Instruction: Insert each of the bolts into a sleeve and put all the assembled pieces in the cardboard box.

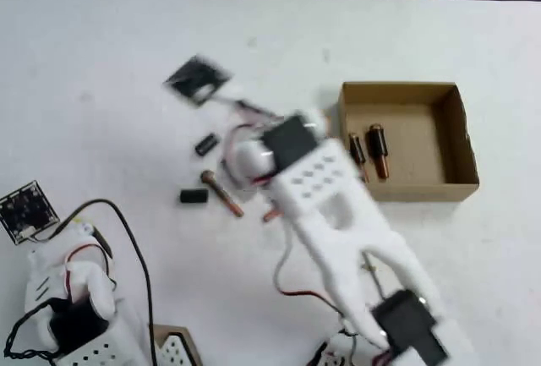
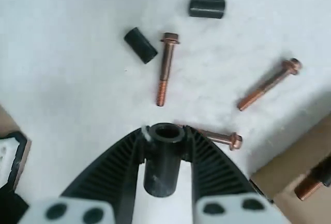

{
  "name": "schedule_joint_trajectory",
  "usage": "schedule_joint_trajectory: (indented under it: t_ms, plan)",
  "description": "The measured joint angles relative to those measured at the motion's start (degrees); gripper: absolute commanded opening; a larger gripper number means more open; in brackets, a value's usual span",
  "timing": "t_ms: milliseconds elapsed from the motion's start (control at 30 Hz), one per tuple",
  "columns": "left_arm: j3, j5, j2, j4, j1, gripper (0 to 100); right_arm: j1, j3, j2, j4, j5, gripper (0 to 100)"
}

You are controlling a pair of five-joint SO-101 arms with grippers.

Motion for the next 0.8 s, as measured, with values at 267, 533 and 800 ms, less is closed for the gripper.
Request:
schedule_joint_trajectory:
  t_ms: [267,533,800]
  plan:
    - [1.14,0.00,0.00,0.00,6.33,2,11.69,0.00,-14.51,4.92,0.26,1.7]
    - [1.14,0.00,0.00,0.00,8.09,2,18.46,3.78,-28.75,5.36,0.26,1.7]
    - [1.14,0.00,0.00,0.00,8.09,2,18.81,21.54,-45.19,-0.70,0.26,1.7]
